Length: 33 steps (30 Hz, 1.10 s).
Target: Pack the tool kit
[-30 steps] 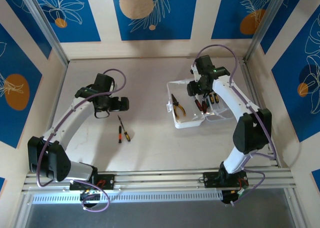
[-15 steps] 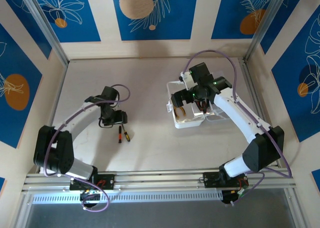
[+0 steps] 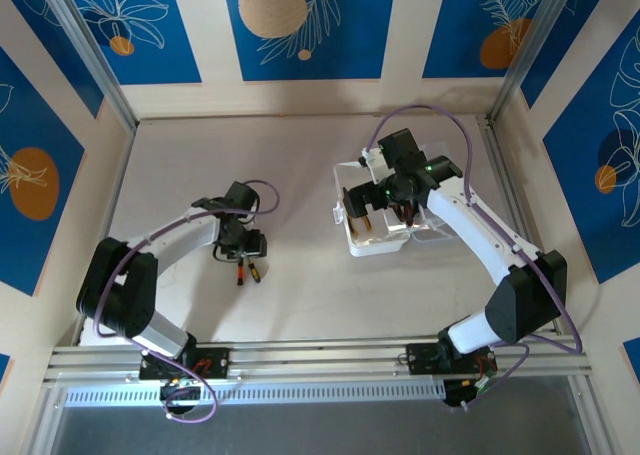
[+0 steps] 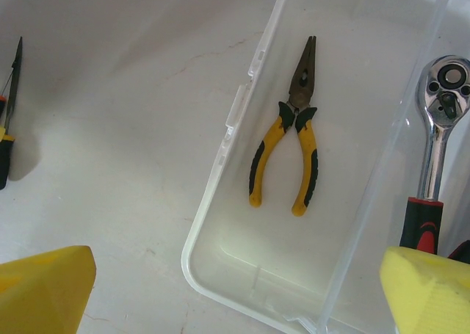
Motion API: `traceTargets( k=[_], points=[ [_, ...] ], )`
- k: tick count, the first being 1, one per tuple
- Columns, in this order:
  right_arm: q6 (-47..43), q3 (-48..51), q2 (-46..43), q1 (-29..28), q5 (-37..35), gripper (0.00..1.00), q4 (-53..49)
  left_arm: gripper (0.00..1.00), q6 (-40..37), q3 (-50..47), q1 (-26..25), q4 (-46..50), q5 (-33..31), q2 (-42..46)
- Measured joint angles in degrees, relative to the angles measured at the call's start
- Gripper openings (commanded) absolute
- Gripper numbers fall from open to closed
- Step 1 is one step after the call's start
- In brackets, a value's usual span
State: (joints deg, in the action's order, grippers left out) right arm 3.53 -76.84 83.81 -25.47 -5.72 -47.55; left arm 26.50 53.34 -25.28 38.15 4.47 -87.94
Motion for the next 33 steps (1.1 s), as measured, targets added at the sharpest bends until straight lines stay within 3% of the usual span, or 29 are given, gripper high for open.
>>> traceTargets(
  k=[24,28,33],
  points=[
    [-0.02,0.85,0.0,1.29,1.53,0.99,0.46,0.43,0.85,-0.9,-3.17,0.2,-0.68,-5.7],
    [-0.02,0.85,0.0,1.51,1.68,0.99,0.46,0.35,1.6,0.7,-3.52,1.9,-1.66,-7.45],
    [-0.02,0.85,0.0,2.08,1.73,0.99,0.46,0.19,1.99,2.14,-3.67,3.78,-2.95,-8.74]
  ],
)
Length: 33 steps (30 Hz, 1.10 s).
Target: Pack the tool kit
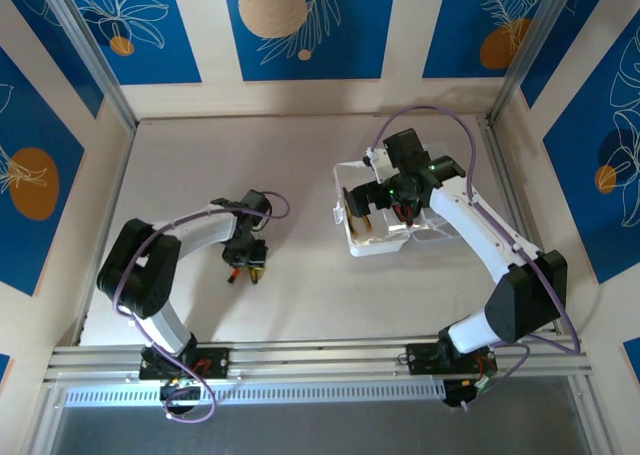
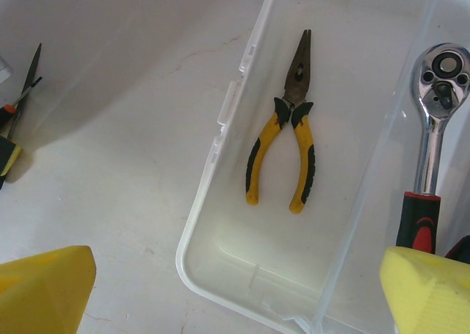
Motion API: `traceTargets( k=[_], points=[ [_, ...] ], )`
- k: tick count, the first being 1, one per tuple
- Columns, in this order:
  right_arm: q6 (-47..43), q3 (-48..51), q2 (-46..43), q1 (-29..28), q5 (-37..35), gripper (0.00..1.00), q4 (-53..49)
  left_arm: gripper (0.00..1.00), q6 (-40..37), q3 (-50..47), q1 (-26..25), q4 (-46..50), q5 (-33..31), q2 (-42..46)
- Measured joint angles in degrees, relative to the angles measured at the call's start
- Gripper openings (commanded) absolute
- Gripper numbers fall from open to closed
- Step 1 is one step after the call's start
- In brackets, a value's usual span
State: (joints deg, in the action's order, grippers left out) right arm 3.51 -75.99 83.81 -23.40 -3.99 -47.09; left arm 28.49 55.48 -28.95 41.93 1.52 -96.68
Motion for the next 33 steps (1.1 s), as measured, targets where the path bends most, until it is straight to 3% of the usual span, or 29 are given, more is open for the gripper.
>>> traceTargets(
  k=[11,22,33],
  points=[
    [0.02,0.0,-0.02,0.55,1.22,0.99,0.0,0.0,-0.13,1.99,-0.87,0.83,0.61,-0.66],
    [1.38,1.14,-3.52,1.6,3.28,0.99,1.18,0.0,-0.5,12.81,-2.49,-4.31,11.65,1.09],
    [7.13,5.14,-9.62,3.41,14.93,1.0,8.07,0.0,5.68,17.97,-3.56,-17.81,25.64,6.6]
  ],
)
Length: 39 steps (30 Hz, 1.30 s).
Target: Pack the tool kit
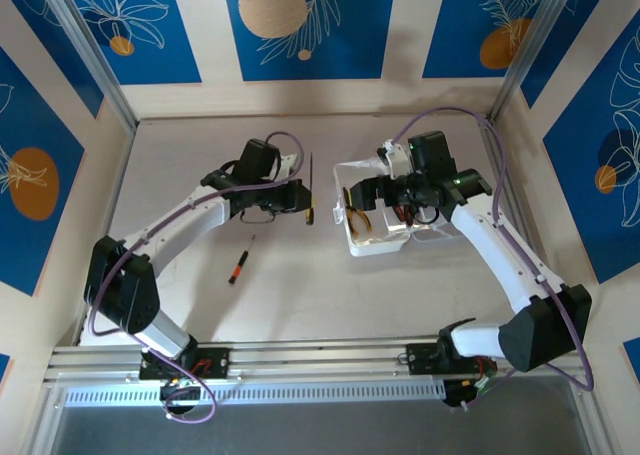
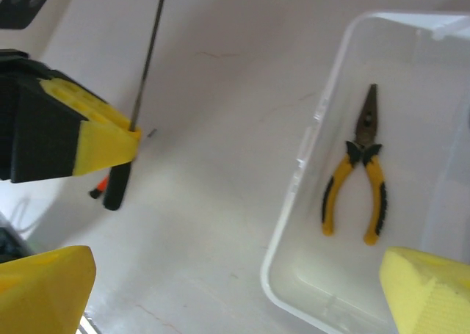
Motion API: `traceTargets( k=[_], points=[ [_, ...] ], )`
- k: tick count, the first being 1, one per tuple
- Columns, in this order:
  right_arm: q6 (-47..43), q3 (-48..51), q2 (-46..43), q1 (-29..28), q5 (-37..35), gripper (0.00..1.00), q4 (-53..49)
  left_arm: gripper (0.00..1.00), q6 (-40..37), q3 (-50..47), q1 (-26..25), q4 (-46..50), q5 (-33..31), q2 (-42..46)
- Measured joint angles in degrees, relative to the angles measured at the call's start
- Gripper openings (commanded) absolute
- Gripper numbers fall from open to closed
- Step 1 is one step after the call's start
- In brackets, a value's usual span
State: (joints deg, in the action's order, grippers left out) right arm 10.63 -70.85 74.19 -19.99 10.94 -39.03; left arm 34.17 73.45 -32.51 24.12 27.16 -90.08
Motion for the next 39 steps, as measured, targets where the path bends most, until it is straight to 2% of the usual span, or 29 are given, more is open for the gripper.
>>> traceTargets(
  k=[6,13,21,24,26,30,35,39],
  points=[
    [3.8,0.28,-0.26,-0.02,5.07,1.0,4.44,0.0,4.07,1.46,-2.23,-7.3,4.15,0.02],
    [7.15,0.28,-0.26,0.26,8.26,0.97,8.87,0.0,5.01,4.96,-5.84,-10.01,5.88,-0.31],
    [9.94,-0.09,0.07,1.46,9.2,0.85,12.04,0.0,4.98,6.12,-8.52,-10.27,5.86,-2.89],
    [11.17,-0.09,0.28,2.03,8.98,0.78,13.55,0.0,4.94,6.19,-9.57,-9.99,5.88,-3.06],
    [12.02,-0.11,0.55,2.58,8.94,0.7,14.69,0.0,4.94,6.71,-9.92,-9.92,5.9,-3.08],
    [13.0,-1.49,2.75,3.15,8.79,0.48,15.39,0.0,4.76,7.91,-10.01,-9.97,5.9,-3.06],
    [13.49,-1.9,4.9,3.06,9.03,0.33,15.45,0.0,4.52,8.11,-10.05,-9.55,5.84,-3.06],
    [13.46,-2.03,4.9,2.38,9.49,0.1,15.47,0.0,4.44,8.15,-10.05,-8.7,5.84,-3.13]
  ],
)
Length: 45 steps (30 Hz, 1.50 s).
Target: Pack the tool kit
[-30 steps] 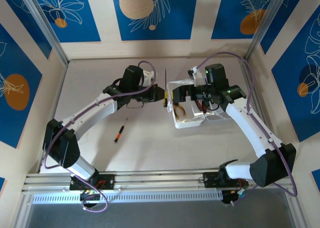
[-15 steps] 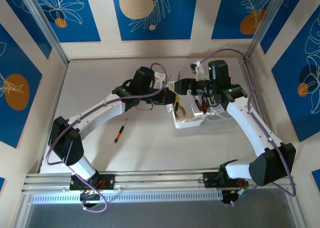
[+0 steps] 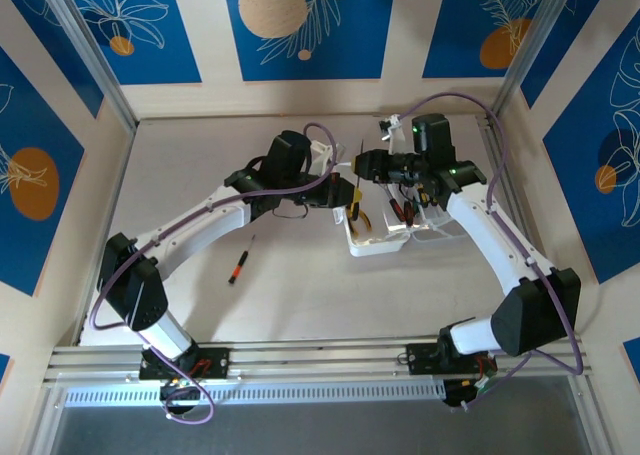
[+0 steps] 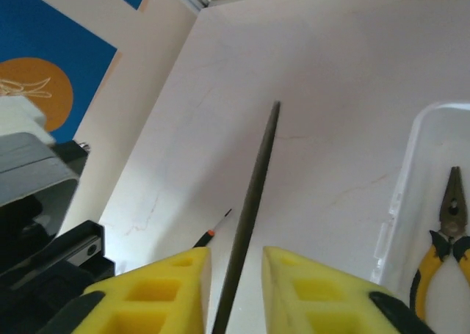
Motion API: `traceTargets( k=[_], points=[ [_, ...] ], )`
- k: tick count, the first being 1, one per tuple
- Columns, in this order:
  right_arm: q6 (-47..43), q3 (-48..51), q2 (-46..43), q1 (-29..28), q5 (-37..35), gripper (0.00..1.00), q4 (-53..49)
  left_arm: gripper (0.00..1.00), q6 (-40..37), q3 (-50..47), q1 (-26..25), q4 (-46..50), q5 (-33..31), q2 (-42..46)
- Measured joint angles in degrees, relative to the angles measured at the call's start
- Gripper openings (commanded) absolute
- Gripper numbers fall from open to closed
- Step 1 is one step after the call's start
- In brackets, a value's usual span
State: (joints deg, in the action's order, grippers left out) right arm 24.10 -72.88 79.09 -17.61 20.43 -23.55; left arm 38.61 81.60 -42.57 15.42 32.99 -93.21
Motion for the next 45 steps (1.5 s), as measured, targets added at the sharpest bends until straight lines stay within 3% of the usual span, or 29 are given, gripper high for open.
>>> traceTargets(
  k=[2,5,10,13,18,24,30,37,45],
  points=[
    [0.52,-0.11,-0.07,-0.24,0.66,0.0,0.0,0.0,-0.15,0.22,-0.02,0.5,-0.22,-0.35],
    [0.15,-0.15,-0.28,-0.22,0.17,0.0,-0.35,0.12,-0.81,0.7,-0.11,0.61,-0.42,-1.16],
    [-1.77,-0.15,-1.07,1.16,-0.31,0.0,-2.38,0.72,-3.23,2.84,0.11,3.65,-1.6,-1.36],
    [-4.22,-0.17,-1.86,3.74,-1.05,0.0,-5.11,0.99,-6.03,4.39,1.07,7.43,-4.35,-0.96],
    [-9.9,-1.77,-3.17,8.98,-5.97,0.0,-11.89,1.0,-12.07,4.44,7.15,18.03,-11.8,2.32],
    [-16.22,-5.92,-2.69,12.87,-17.14,0.0,-18.53,1.0,-17.84,1.27,17.2,28.74,-23.96,5.99],
    [-21.38,-9.25,1.73,13.27,-27.87,0.0,-21.57,1.0,-22.47,-5.11,18.78,35.43,-33.38,6.49],
    [-26.29,-9.64,7.34,13.64,-35.12,0.0,-22.34,1.0,-23.8,-10.27,19.1,36.33,-35.28,6.49],
    [-28.72,-9.64,11.82,13.9,-36.59,0.0,-21.0,1.0,-24.0,-10.73,19.1,34.75,-34.97,5.57]
  ],
)
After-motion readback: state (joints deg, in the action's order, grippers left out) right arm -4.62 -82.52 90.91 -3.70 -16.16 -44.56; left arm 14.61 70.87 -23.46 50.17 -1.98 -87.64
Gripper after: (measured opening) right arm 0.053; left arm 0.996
